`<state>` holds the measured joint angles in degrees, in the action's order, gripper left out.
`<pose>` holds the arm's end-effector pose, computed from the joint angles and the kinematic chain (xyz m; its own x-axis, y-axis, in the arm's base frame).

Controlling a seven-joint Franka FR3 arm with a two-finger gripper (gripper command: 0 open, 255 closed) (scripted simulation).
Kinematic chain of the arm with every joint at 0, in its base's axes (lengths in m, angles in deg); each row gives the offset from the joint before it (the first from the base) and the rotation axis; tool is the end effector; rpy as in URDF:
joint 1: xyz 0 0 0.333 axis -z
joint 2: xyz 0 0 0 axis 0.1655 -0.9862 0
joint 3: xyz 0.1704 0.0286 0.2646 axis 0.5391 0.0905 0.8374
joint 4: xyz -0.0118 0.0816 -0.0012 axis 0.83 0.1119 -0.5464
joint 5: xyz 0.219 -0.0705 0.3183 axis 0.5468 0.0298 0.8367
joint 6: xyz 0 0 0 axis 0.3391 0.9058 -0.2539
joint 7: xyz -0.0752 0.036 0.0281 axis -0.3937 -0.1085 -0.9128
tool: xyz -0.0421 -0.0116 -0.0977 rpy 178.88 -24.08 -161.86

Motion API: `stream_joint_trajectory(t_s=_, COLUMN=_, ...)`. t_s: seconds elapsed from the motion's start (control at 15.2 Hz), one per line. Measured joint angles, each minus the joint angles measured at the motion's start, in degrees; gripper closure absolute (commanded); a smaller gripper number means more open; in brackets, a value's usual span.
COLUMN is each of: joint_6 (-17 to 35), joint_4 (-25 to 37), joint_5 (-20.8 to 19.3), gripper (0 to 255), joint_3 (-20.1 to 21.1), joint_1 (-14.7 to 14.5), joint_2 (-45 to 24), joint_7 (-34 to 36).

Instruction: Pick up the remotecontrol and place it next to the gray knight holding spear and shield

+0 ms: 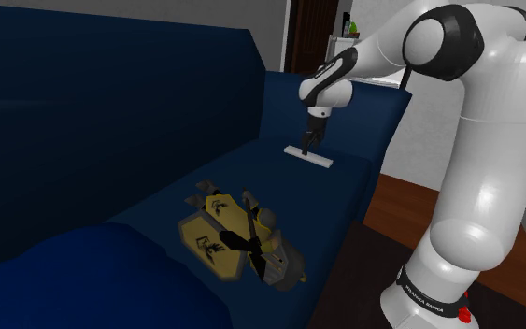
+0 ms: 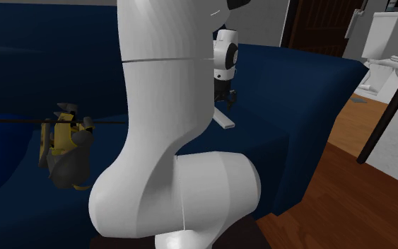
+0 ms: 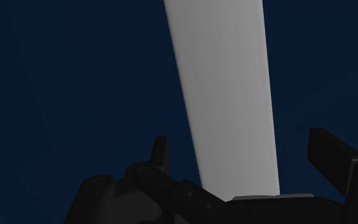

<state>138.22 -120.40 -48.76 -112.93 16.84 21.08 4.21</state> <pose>0.5011 -0.2968 0.3488 0.9997 -0.0107 0.0240 -0.0097 -0.9990 -0.0425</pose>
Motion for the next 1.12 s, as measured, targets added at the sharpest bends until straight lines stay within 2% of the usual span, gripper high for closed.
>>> stream_joint_trajectory(t_s=0.2, joint_6=1.85, joint_4=-0.7, joint_5=0.88, gripper=0, joint_3=0.32, joint_1=0.1, joint_2=-1.31, joint_7=-0.51)
stream_joint_trajectory(t_s=0.66, joint_6=2.32, joint_4=-0.86, joint_5=1.11, gripper=0, joint_3=0.37, joint_1=0.19, joint_2=-1.64, joint_7=-0.73)
stream_joint_trajectory(t_s=0.73, joint_6=2.32, joint_4=-0.86, joint_5=1.11, gripper=255, joint_3=0.37, joint_1=0.19, joint_2=-1.64, joint_7=-0.73)
stream_joint_trajectory(t_s=1.12, joint_6=2.33, joint_4=-0.83, joint_5=1.11, gripper=255, joint_3=0.37, joint_1=0.19, joint_2=-1.62, joint_7=-0.73)
